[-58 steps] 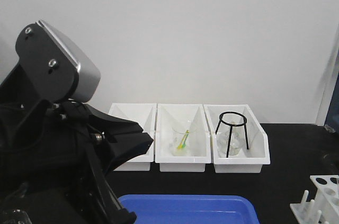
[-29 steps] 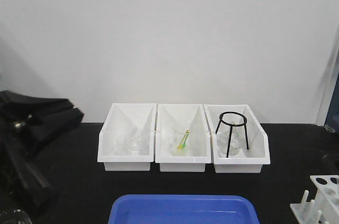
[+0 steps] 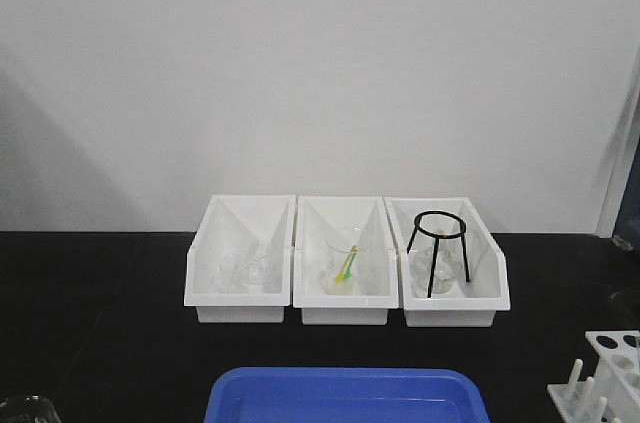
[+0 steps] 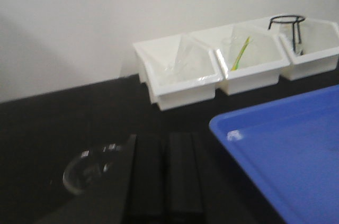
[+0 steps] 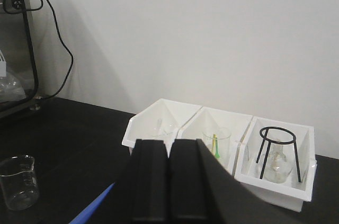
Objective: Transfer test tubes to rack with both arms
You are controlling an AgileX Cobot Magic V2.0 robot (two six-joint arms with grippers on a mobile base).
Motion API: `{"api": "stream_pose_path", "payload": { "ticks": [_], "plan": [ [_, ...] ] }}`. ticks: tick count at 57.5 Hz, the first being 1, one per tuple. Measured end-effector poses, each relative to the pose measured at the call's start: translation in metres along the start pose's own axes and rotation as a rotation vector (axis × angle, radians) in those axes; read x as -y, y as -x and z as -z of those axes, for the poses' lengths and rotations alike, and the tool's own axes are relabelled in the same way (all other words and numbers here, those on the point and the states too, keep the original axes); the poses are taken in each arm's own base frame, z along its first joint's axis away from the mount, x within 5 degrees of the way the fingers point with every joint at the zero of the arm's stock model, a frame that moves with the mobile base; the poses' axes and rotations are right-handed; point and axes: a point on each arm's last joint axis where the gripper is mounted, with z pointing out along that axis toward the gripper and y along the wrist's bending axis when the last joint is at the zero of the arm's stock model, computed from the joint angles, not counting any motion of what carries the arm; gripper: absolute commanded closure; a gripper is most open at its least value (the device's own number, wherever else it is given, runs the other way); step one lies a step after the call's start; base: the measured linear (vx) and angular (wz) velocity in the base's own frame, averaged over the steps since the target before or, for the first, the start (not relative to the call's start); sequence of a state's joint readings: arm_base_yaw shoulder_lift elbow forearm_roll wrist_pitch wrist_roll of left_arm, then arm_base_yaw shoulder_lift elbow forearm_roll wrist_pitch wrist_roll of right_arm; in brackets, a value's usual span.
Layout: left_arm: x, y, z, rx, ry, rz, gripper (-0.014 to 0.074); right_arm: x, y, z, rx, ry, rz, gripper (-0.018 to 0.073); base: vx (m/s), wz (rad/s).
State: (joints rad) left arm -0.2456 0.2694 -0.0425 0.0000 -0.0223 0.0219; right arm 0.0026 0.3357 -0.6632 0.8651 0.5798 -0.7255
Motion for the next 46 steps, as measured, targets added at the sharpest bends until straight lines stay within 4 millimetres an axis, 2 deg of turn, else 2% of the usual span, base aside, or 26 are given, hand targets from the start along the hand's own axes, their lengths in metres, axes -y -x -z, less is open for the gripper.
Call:
{"api": "stream_pose_path", "payload": {
  "ticks": [5,18,29,46],
  "plan": [
    [-0.004,-0.019,0.007,0.001,0.069,0.036,0.0614,0.0,0.0,0.0,0.0,0.0,0.0,0.0567,0.0,0.0],
    [-0.009,-0.017,0.017,0.084,0.162,-0.016,0.0614,0.0,0.0,0.0,-0.001,0.001,0.0,0.0567,0.0,0.0],
    [-0.009,-0.014,0.022,0.144,0.168,-0.027,0.0614,0.0,0.0,0.0,-0.004,0.003,0.0,0.0567,0.0,0.0],
    [-0.009,-0.013,0.022,0.148,0.168,-0.027,0.0614,-0.001,-0.001,0.0,-0.009,0.008,0.0,0.0567,0.0,0.0]
  ]
}}
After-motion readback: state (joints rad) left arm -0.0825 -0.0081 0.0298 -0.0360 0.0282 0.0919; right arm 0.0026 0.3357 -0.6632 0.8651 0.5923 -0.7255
